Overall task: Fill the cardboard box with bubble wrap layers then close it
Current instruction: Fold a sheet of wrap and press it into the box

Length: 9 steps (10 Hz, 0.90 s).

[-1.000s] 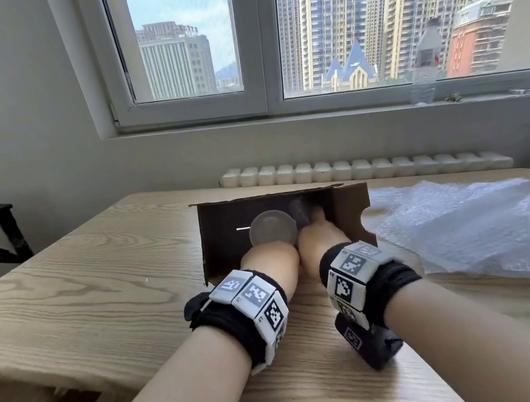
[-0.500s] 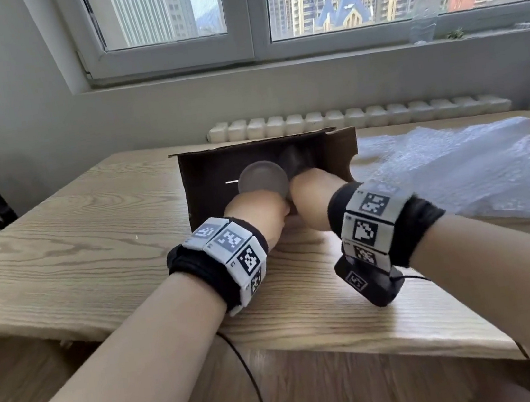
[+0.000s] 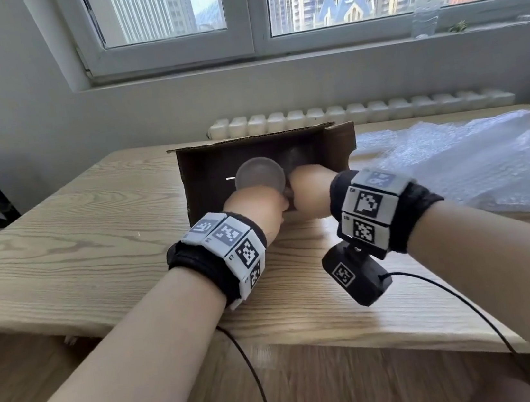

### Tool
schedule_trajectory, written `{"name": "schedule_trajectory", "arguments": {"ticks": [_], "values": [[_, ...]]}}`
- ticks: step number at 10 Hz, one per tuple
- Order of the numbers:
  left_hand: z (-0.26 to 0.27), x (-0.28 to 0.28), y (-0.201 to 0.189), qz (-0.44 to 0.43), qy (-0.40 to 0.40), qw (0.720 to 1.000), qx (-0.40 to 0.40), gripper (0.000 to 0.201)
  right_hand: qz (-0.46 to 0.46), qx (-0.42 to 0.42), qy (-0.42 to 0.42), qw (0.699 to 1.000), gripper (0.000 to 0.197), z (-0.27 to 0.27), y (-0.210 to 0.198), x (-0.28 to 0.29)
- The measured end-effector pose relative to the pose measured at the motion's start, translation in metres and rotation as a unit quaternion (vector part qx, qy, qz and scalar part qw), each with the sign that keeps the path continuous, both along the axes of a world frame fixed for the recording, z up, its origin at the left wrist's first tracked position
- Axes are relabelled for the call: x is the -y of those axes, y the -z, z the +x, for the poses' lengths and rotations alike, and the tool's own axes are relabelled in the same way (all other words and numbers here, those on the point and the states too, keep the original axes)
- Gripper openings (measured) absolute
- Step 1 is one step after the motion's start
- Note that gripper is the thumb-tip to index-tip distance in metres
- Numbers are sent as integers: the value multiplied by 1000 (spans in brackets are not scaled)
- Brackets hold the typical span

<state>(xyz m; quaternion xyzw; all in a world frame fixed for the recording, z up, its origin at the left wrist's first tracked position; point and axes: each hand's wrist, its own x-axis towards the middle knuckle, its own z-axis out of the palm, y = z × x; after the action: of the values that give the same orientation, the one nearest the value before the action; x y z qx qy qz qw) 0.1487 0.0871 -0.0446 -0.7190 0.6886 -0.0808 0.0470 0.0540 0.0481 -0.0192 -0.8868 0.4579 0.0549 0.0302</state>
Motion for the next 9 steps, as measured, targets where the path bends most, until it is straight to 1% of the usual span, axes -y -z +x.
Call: {"name": "schedule_trajectory", "arguments": {"ticks": [1, 2, 3, 4, 5, 6, 7, 8, 9], "values": [[-1, -2, 0, -1, 3, 1000, 7, 25, -17, -84, -6, 996, 23, 2, 0, -2], [-4, -2, 1, 11, -2, 1000, 10, 24, 15, -29, -9, 999, 25, 3, 9, 6], [-5, -1, 2, 10, -15, 1000, 7, 23, 12, 40, -17, 999, 33, 0, 7, 7], [-4, -2, 0, 6, -8, 1000, 12, 24, 42, 101, 8, 994, 34, -1, 1, 8], [-4, -2, -4, 11, -5, 1000, 8, 26, 46, 116, 10, 992, 29, -7, -1, 3], [0, 2, -12, -1, -5, 1000, 1, 27, -11, 106, -16, 994, 16, -17, -4, -5], [1, 9, -21, -19, -15, 1000, -11, 28, -46, 229, -41, 971, 32, -37, 0, -7], [-1, 15, -27, -36, -42, 998, -23, 27, -59, 363, -38, 929, 41, -59, 3, -8], [-4, 19, -29, -78, -64, 994, -33, 38, -93, 399, 2, 912, 34, -77, 3, -2]]}}
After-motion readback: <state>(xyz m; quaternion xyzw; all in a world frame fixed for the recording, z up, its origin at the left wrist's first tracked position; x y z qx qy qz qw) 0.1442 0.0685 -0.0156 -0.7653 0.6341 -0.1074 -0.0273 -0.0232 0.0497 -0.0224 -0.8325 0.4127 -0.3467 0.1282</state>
